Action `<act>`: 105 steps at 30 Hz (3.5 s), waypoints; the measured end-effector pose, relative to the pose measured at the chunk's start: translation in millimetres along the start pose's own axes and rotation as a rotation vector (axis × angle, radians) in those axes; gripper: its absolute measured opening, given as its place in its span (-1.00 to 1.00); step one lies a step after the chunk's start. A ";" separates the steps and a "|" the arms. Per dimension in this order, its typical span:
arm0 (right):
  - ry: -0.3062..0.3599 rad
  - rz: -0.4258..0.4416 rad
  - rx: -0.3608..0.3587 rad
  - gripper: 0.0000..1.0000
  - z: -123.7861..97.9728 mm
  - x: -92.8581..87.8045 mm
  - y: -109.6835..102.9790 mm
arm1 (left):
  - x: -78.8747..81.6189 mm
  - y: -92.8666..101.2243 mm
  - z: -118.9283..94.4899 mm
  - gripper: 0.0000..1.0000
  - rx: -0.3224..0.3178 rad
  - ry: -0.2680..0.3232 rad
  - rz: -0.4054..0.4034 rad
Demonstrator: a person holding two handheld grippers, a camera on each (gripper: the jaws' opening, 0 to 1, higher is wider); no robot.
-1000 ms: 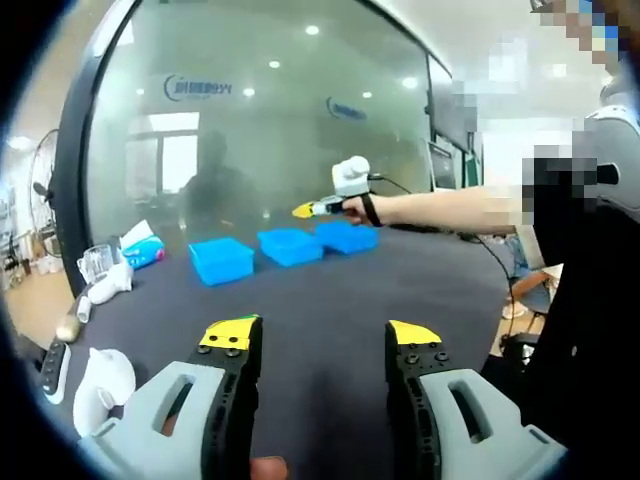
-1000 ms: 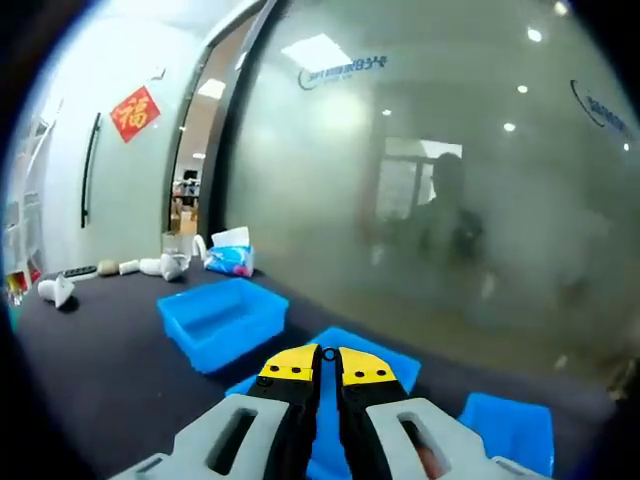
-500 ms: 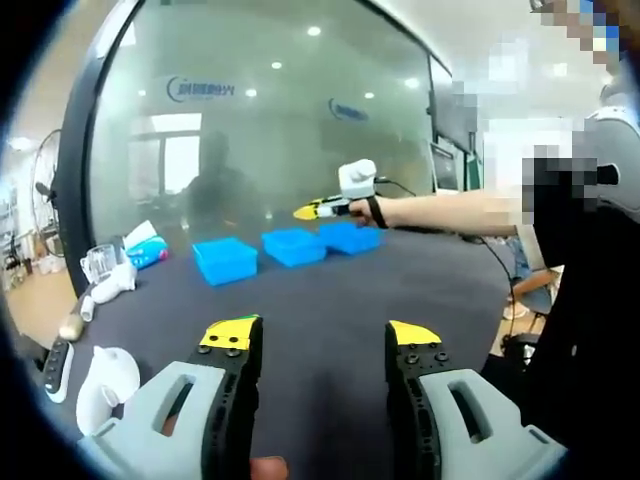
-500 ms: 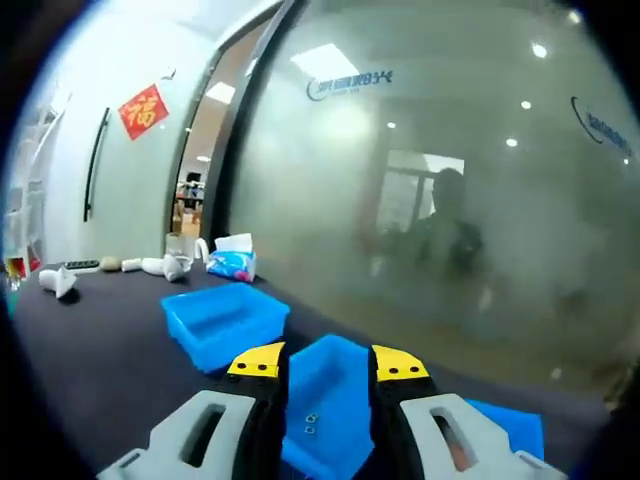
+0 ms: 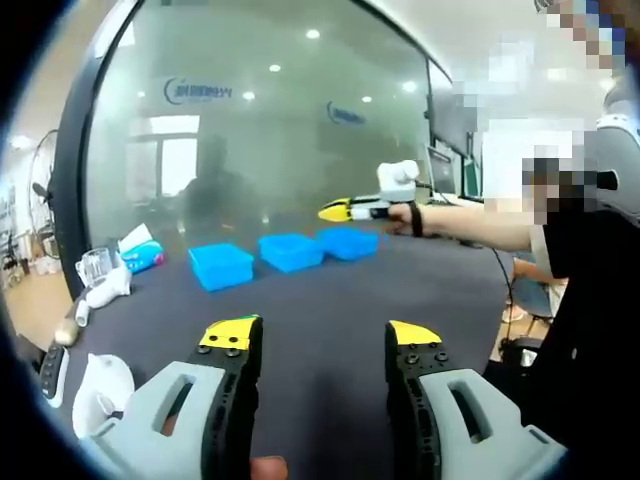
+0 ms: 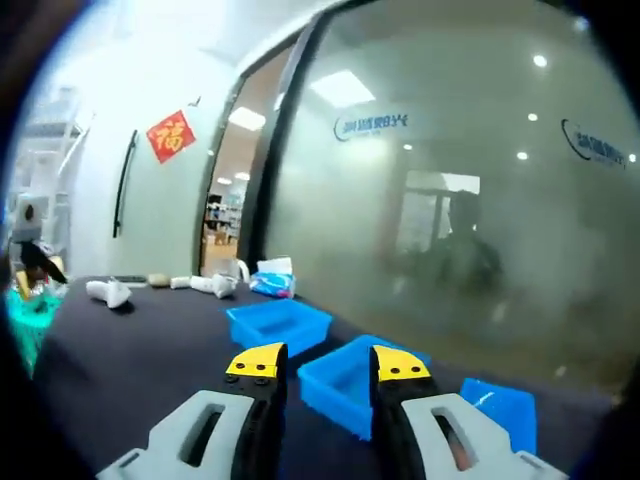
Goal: Sort the screws, nuts, and washers into the corresponding bins
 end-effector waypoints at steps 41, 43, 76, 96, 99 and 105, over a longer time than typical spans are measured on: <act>-0.034 0.079 -0.008 -0.26 -216.3 -53.3 4.1 | -0.8 -1.8 10.9 -0.04 -0.036 -0.006 0.021; -0.030 0.074 -0.004 -0.27 -216.9 -51.6 4.2 | -0.4 -1.4 10.0 -0.04 -0.037 -0.005 0.021; -0.240 -0.139 0.399 -0.27 -159.1 -42.5 -39.9 | -9.8 -3.3 -2.3 -0.03 -0.012 -0.005 0.004; -0.421 -0.260 0.560 -0.38 -91.0 -62.4 -91.6 | -13.9 -3.3 -3.4 -0.03 -0.014 -0.001 -0.014; -0.448 -0.280 0.580 -0.41 -87.4 -68.4 -98.9 | -15.5 -3.6 -4.1 -0.03 -0.012 0.002 -0.019; -0.492 -0.321 0.608 -0.45 -83.7 -82.1 -112.1 | -18.5 -3.1 -3.3 -0.03 -0.016 -0.001 -0.027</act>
Point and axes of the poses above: the point that each gripper's makers call its tool centre point, and the gripper's own axes: z roughly forward along the fingers, y roughly to its right, x roughly out of its top, the point moved 6 cm from there along -z, roughly backward along the fingers, and after that the axes turned 15 degrees about -x, right-handed, at the moved point
